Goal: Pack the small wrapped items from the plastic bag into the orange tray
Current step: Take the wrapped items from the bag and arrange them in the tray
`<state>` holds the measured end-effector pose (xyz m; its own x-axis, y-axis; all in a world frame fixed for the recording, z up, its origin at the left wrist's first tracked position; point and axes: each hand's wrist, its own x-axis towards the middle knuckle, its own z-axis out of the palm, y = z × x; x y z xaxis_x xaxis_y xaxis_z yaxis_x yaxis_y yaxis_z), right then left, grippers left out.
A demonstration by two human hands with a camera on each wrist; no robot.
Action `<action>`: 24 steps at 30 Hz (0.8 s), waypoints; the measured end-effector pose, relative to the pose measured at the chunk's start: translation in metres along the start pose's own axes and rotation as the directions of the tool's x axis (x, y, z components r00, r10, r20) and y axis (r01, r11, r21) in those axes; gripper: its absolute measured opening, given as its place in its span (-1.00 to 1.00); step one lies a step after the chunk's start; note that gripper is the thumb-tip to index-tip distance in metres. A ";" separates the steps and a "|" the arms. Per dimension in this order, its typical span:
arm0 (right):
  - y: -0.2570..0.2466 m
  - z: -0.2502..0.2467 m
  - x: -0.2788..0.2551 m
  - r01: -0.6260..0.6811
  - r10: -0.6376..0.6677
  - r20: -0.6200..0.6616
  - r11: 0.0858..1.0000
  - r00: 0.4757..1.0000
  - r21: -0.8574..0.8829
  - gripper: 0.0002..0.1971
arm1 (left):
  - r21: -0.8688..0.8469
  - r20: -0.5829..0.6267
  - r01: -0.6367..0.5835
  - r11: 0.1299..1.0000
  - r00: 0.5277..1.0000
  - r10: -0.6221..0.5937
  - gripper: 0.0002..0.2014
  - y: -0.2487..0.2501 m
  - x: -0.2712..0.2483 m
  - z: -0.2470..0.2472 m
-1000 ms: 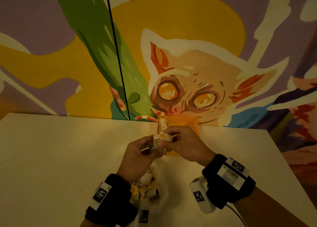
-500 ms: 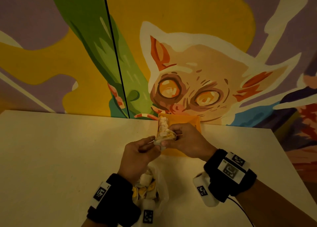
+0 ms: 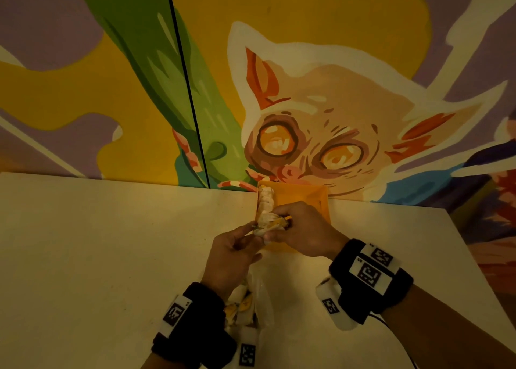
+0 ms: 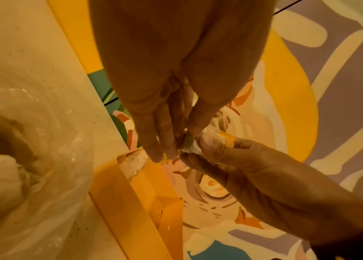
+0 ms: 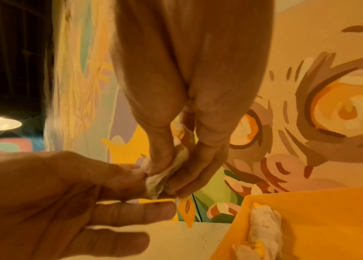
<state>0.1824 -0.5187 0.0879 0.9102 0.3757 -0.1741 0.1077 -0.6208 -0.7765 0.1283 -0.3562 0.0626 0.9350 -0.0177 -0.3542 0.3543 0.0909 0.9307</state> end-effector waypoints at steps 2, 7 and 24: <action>0.007 -0.003 0.006 -0.035 0.035 0.010 0.999 0.999 -0.003 -0.81 | 0.033 0.013 0.040 0.999 0.999 -0.040 -0.65 -0.001 0.002 0.002; 0.030 -0.011 0.026 -0.124 0.125 0.018 0.992 0.992 -0.038 -0.88 | 0.041 -0.033 0.157 0.987 0.987 -0.155 -0.51 -0.008 0.004 -0.006; 0.049 0.031 0.089 -0.259 0.334 0.122 0.874 0.934 -0.412 -0.74 | 0.442 0.067 0.108 0.890 0.986 -0.153 -0.80 -0.024 -0.003 -0.057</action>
<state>0.2561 -0.4945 0.0161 0.8378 0.2274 -0.4963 0.0231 -0.9230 -0.3840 0.1167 -0.3014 0.0364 0.8685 -0.0984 -0.4859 0.4237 -0.3615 0.8305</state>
